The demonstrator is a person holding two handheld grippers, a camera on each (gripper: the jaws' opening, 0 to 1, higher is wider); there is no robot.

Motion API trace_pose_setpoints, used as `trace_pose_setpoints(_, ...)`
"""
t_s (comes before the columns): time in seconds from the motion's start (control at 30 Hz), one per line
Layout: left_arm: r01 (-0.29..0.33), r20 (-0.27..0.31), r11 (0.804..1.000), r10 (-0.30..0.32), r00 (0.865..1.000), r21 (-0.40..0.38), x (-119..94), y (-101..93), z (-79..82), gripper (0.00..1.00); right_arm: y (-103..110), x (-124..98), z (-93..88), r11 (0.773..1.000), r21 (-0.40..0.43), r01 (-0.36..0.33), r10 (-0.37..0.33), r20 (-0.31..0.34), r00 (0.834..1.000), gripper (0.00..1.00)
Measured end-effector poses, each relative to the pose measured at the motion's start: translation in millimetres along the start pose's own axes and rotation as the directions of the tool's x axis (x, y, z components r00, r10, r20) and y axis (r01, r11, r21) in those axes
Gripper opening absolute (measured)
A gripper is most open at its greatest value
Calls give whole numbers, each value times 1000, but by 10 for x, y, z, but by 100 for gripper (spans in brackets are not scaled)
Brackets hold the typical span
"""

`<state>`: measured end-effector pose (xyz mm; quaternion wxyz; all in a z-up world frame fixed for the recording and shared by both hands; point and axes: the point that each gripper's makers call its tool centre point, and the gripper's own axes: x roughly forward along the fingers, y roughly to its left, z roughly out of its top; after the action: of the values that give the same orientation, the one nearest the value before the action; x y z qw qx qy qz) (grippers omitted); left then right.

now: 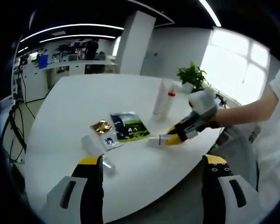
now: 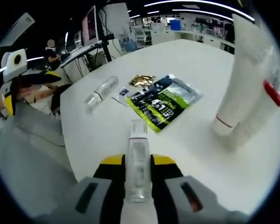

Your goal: Arrange the skincare products in the storage area until every visible bottle or jar stands upright without overlapping.

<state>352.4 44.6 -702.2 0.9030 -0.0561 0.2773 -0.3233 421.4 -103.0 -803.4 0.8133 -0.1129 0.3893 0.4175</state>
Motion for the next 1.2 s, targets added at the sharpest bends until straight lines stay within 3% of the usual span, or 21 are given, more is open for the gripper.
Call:
trace_pose_setpoints(0.23, 7, -7, 1000, -7, 1000, 6, -3, -32, 14, 85, 139, -124, 162, 993, 107, -44, 32, 112, 993, 20)
trace_pose_setpoints(0.43, 9, -1, 1000, -9, 1000, -9, -30, -56, 41, 86, 255, -264, 280, 973, 209, -93, 47, 218, 975, 20)
trace_pose_setpoints(0.63, 23, 0, 1000, -23, 1000, -15, -62, -120, 51, 86, 343, -352, 248, 971, 215, -102, 47, 245, 968, 20)
trace_pose_setpoints(0.93, 62, -2, 998, -62, 998, -2, -64, -278, 105, 86, 428, -562, 377, 960, 252, -123, 31, 342, 939, 20)
trace_pose_setpoints(1.1, 98, 12, 995, -98, 995, -21, -40, -396, 159, 86, 490, -709, 519, 947, 278, -161, 31, 421, 906, 20)
trace_pose_setpoints(1.2, 142, 18, 989, -142, 990, -36, 1, -505, 194, 86, 556, -821, 642, 929, 305, -209, 36, 488, 872, 20)
